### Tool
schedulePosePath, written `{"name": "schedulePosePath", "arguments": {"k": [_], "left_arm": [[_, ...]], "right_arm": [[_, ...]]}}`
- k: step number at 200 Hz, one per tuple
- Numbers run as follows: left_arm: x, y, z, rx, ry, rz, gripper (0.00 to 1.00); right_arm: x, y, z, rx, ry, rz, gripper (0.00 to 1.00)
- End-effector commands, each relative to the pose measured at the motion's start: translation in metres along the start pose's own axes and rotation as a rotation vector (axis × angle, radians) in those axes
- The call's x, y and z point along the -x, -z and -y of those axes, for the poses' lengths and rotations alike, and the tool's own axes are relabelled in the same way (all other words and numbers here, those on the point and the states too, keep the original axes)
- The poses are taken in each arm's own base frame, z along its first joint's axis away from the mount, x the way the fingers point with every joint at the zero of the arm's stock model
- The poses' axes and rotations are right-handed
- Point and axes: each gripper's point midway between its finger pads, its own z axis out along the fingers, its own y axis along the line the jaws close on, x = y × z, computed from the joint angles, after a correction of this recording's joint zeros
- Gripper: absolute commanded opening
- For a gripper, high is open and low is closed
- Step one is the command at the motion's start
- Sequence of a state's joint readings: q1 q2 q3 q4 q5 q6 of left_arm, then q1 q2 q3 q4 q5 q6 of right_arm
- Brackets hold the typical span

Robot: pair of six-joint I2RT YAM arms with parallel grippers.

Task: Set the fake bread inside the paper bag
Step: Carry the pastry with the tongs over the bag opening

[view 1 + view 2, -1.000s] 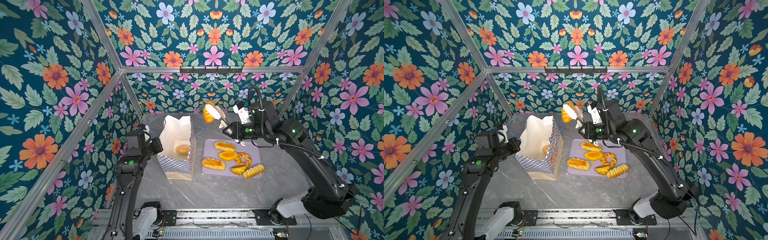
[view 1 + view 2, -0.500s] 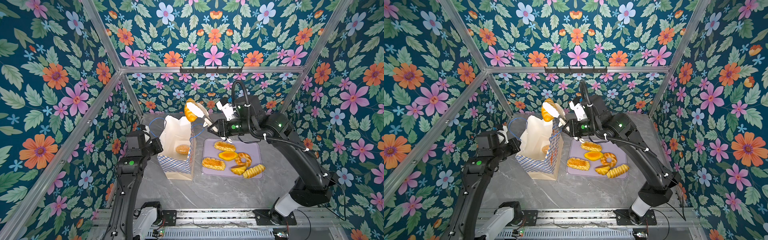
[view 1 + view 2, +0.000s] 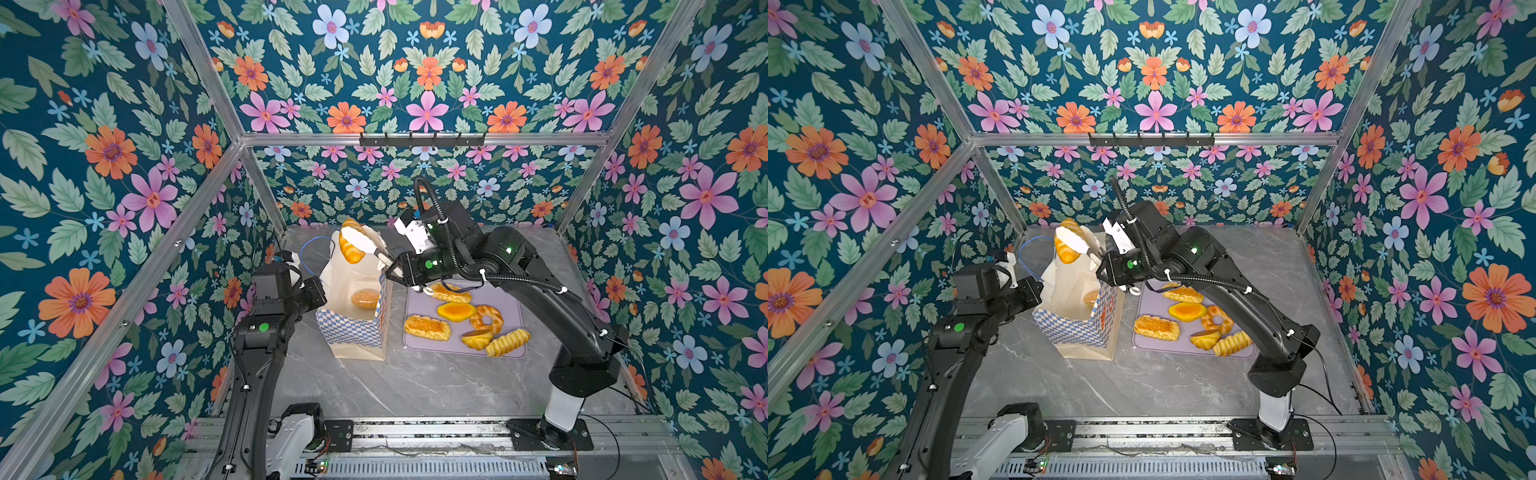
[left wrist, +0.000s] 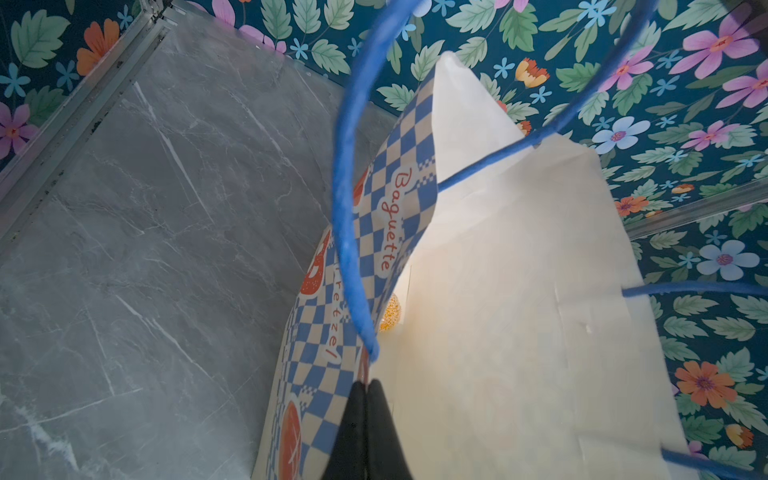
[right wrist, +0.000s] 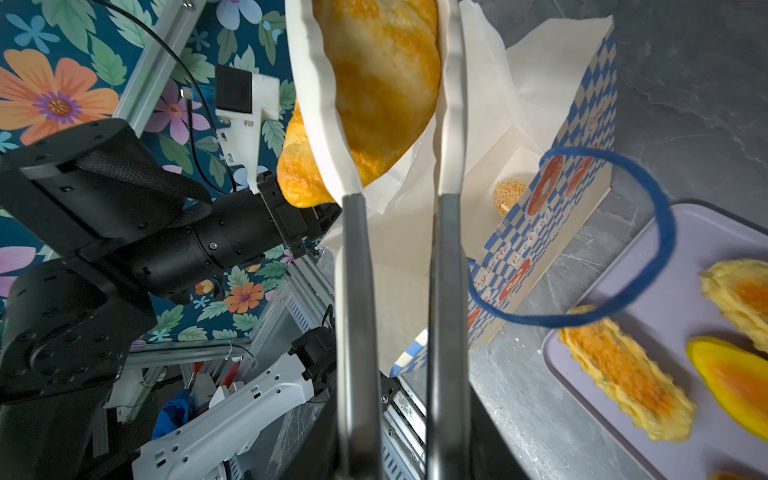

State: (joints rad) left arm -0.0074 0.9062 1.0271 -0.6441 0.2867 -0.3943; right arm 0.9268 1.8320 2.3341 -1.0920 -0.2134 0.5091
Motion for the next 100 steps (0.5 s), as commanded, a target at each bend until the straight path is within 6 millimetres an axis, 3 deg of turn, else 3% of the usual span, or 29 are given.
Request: {"name": "schedulePosePath", "arguments": {"k": [1,100], "left_arm": [[0.001,0.002,0.001,-0.005,0.008,0.006,0.00],[0.004,0.001,0.001,-0.001,0.008,0.006,0.02]], "right_arm": [[0.003,-0.003,0.004,-0.035,0.022,0.019,0.35],[-0.016,-0.026,0.018,-0.116,0.034,-0.038,0.34]]}}
